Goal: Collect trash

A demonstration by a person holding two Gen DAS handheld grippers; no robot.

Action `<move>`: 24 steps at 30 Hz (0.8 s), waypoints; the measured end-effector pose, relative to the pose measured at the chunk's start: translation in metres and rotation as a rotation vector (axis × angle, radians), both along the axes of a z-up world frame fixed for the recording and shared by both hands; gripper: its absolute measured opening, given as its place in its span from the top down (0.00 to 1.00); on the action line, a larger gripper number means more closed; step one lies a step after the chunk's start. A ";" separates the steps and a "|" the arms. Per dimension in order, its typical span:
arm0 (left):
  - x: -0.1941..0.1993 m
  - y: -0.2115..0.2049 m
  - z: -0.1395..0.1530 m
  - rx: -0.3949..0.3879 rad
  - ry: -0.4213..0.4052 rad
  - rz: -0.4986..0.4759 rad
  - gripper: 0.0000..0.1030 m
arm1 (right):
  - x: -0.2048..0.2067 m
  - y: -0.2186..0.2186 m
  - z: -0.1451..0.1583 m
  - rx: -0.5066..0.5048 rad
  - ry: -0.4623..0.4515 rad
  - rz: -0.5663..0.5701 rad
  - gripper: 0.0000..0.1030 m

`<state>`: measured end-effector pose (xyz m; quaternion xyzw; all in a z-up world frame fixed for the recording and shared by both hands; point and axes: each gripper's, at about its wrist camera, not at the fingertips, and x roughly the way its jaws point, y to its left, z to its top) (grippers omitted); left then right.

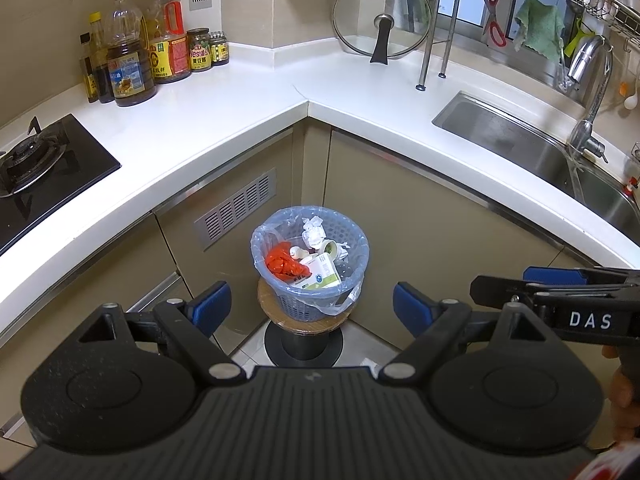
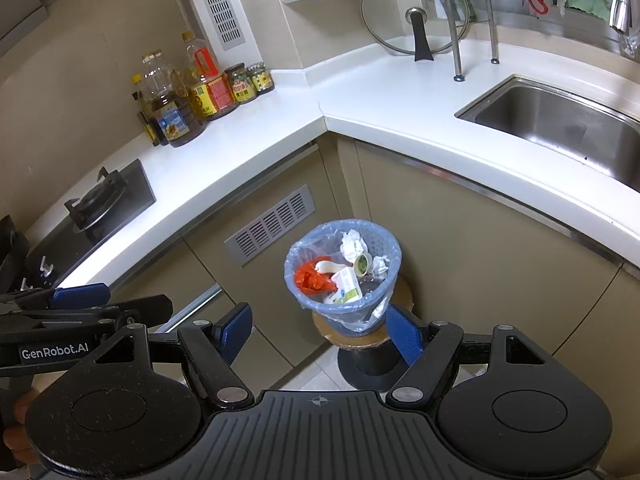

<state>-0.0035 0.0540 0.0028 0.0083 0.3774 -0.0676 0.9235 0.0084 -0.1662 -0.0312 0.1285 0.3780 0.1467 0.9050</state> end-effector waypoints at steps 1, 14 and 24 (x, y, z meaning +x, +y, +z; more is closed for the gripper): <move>0.000 0.000 0.000 0.000 0.000 -0.001 0.16 | 0.001 0.000 0.000 0.000 0.000 -0.001 0.28; 0.002 0.000 -0.002 -0.001 -0.001 0.002 0.16 | 0.002 0.001 -0.001 -0.001 0.002 0.001 0.28; 0.001 -0.001 -0.002 -0.001 -0.001 0.004 0.16 | 0.002 0.001 -0.001 -0.001 0.002 0.000 0.28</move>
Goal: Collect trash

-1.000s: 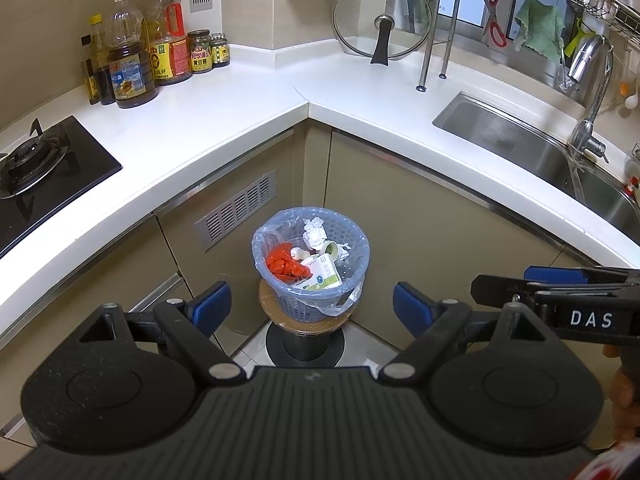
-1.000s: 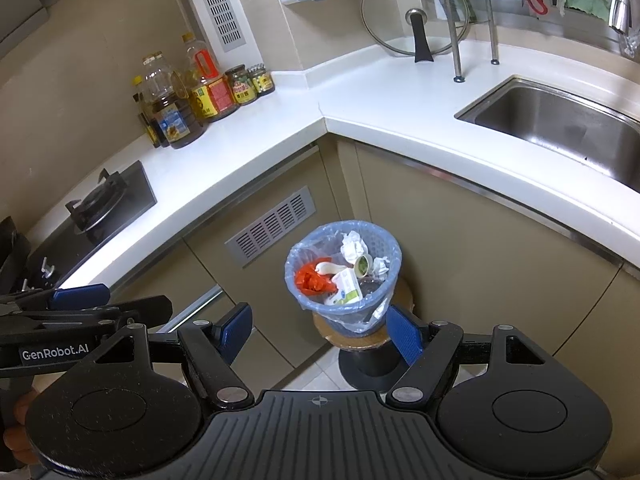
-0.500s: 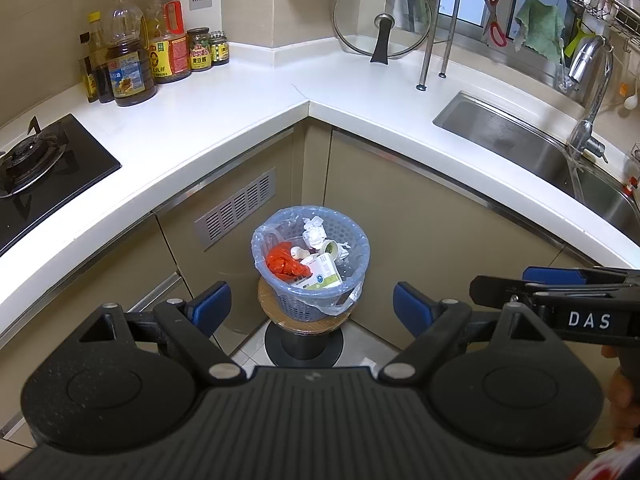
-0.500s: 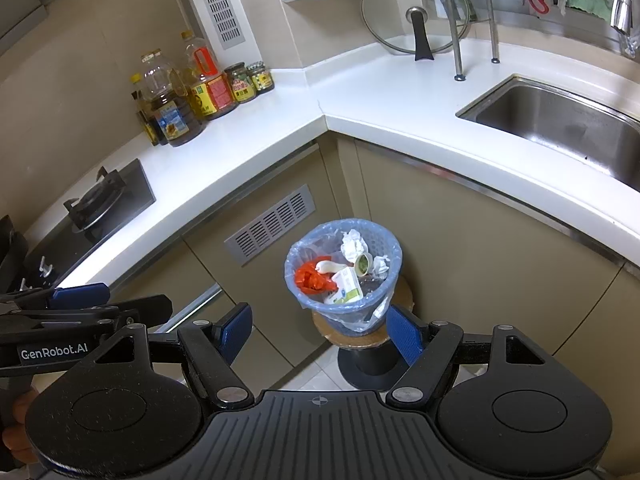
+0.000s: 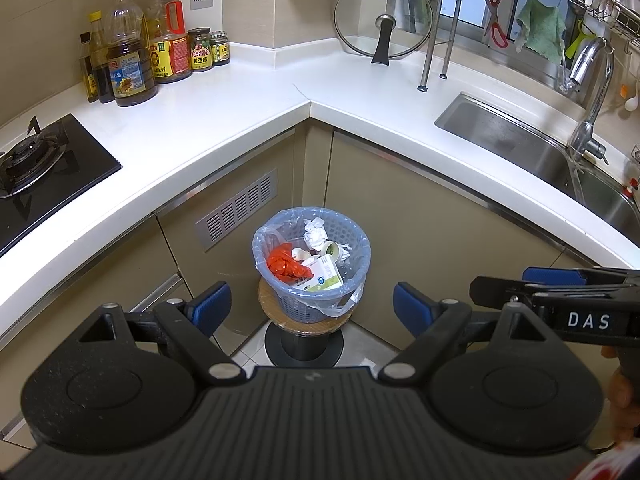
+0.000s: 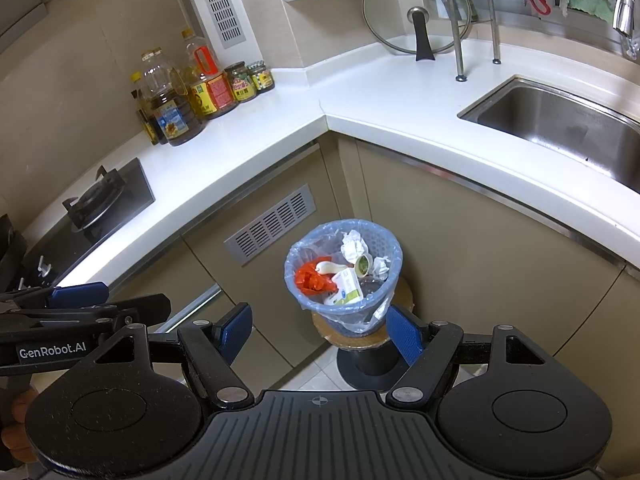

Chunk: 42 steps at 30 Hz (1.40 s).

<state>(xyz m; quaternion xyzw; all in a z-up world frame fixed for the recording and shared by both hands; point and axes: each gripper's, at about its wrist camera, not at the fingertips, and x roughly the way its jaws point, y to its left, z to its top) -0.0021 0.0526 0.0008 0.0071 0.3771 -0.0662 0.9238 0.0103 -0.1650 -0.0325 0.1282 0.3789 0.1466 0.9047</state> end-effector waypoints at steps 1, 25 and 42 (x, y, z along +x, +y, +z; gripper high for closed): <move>0.000 0.000 0.000 0.000 0.000 0.000 0.16 | 0.000 0.000 0.000 0.000 0.001 -0.001 0.28; 0.001 -0.002 0.000 -0.002 -0.002 0.002 0.16 | 0.001 0.000 0.000 -0.002 0.001 0.003 0.28; 0.000 0.001 0.001 -0.004 -0.007 -0.014 0.16 | 0.003 -0.005 -0.001 -0.004 -0.004 0.000 0.28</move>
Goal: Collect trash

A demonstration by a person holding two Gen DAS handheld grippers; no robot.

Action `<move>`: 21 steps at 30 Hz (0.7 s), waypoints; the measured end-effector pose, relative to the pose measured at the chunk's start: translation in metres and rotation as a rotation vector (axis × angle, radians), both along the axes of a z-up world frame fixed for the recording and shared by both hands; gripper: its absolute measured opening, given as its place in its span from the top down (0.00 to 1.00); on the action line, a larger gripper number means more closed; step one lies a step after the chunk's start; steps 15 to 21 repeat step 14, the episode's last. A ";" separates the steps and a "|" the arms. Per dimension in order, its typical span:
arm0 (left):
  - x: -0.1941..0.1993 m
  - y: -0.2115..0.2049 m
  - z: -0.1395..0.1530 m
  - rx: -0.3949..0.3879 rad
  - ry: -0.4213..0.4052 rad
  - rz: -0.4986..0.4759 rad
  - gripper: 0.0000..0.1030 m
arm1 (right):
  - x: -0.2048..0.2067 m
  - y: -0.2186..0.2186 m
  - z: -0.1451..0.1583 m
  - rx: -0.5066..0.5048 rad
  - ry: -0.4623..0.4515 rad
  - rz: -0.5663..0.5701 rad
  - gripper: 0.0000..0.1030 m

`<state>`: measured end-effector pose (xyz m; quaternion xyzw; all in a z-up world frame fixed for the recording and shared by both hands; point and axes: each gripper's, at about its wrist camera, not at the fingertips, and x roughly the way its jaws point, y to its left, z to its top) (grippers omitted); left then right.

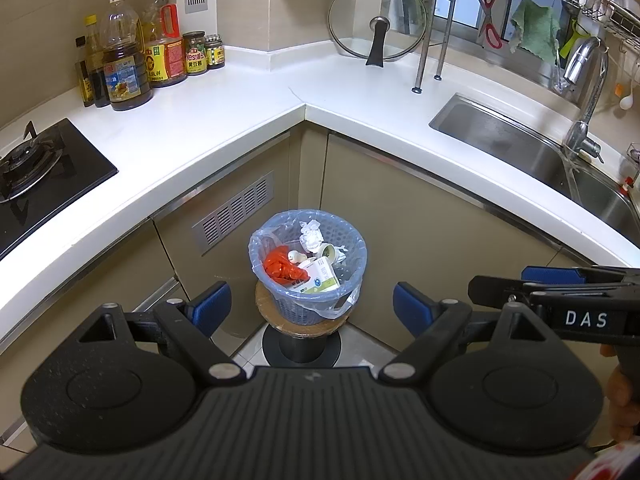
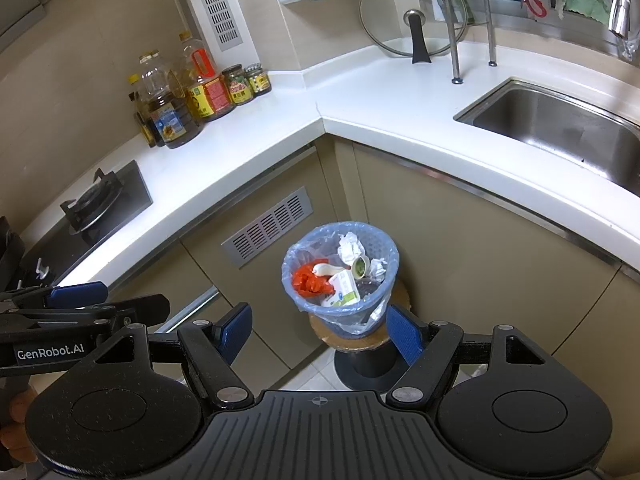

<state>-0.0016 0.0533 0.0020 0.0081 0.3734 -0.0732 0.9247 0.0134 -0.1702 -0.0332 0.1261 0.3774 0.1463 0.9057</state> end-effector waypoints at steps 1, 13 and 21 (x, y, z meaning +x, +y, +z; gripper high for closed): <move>0.000 0.000 0.000 0.000 0.000 0.000 0.16 | 0.000 0.000 0.000 0.000 0.000 0.000 0.28; 0.003 0.000 0.001 -0.010 -0.003 -0.015 0.16 | 0.002 0.001 0.000 -0.005 0.001 -0.007 0.28; 0.004 0.001 0.000 -0.011 0.000 -0.017 0.16 | 0.003 0.001 0.000 -0.005 0.001 -0.008 0.28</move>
